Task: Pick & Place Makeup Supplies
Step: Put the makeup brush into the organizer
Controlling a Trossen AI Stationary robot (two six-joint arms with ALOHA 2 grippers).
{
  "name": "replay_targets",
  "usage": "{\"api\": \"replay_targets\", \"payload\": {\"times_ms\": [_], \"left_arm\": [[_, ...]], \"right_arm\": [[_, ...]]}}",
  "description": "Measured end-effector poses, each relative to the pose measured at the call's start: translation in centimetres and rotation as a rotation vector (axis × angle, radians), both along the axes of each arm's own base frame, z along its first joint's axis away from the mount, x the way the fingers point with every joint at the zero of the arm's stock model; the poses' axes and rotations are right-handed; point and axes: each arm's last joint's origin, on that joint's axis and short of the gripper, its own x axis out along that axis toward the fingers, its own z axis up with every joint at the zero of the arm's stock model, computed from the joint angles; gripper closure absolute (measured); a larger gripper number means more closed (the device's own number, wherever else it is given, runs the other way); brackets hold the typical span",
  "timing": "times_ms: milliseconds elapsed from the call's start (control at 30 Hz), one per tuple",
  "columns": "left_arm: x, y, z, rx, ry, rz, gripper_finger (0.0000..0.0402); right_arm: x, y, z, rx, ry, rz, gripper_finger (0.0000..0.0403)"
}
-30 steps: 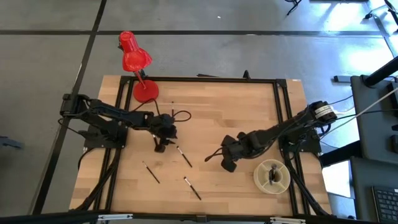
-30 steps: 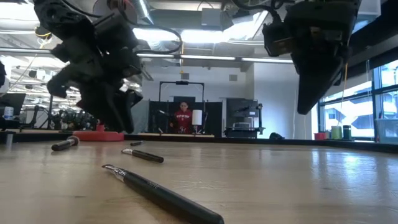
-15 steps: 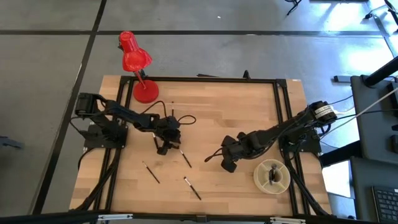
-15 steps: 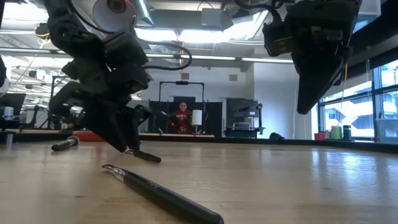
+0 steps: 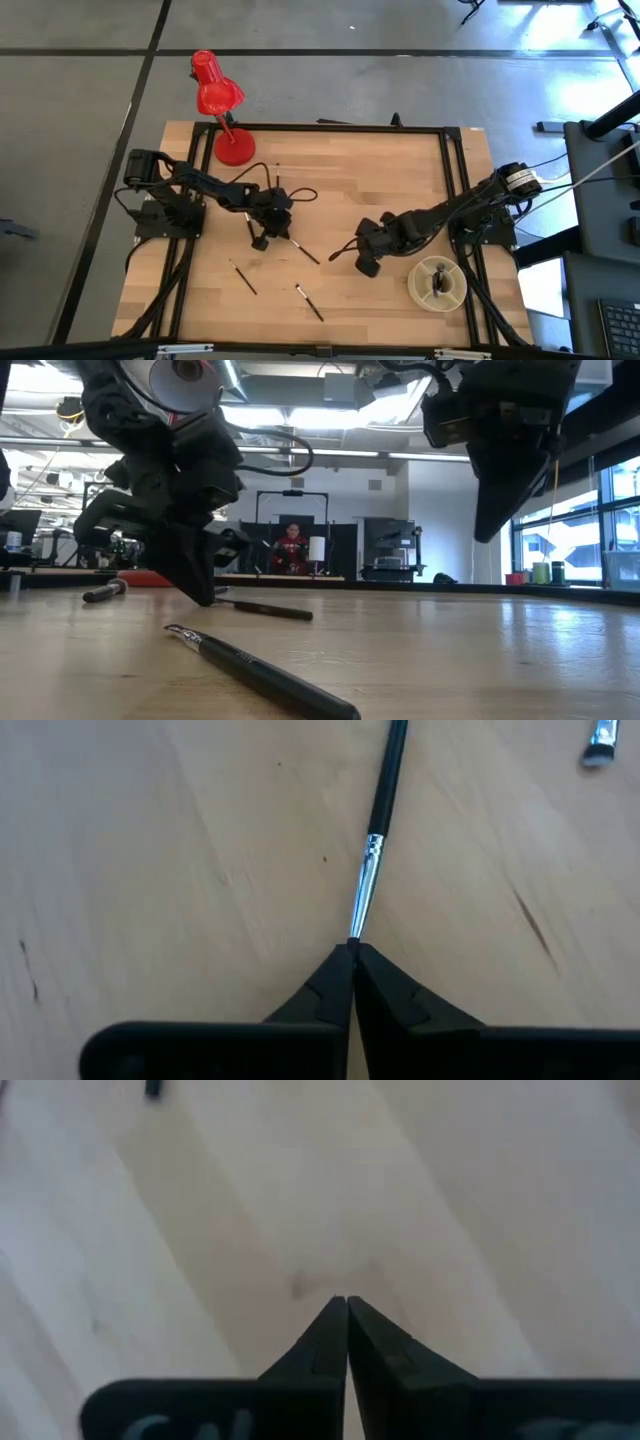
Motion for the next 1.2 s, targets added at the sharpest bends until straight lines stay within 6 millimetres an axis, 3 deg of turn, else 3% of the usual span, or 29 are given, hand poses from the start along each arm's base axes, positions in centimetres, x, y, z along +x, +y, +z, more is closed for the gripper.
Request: {"api": "replay_targets", "payload": {"times_ms": [200,367,467,667,800,1000,1200], "left_arm": [[1.2,-1.3,1.9,0.208,-0.074,-0.064,0.0398],[3.4,-4.3,4.0,0.477,-0.15,-0.183,0.0399],[4.3,-6.4,4.9,0.647,-0.211,-0.237,0.0399],[4.8,-10.1,6.5,1.029,-0.371,-0.337,0.0399],[5.0,-11.0,7.3,1.208,-0.43,-0.369,0.0399],[6.0,-12.1,7.8,1.34,-0.563,-0.391,0.0399],[6.8,-12.3,6.8,1.43,-0.585,-0.437,0.0399]], "right_arm": [[1.6,0.3,0.7,-0.034,-0.221,-0.022,0.0391],[3.5,-0.2,0.4,0.138,-0.494,0.11,0.0367],[3.5,-1.4,-0.9,0.176,-0.601,0.105,0.0334],[2.3,-3.1,-3.4,0.247,-0.674,0.056,0.028],[2.1,-3.6,-3.5,0.329,-0.738,0.079,0.0273],[2.2,-4.2,-3.5,0.372,-0.738,0.121,0.0274],[2.2,-4.0,-3.1,0.431,-0.759,0.247,0.0275]]}}
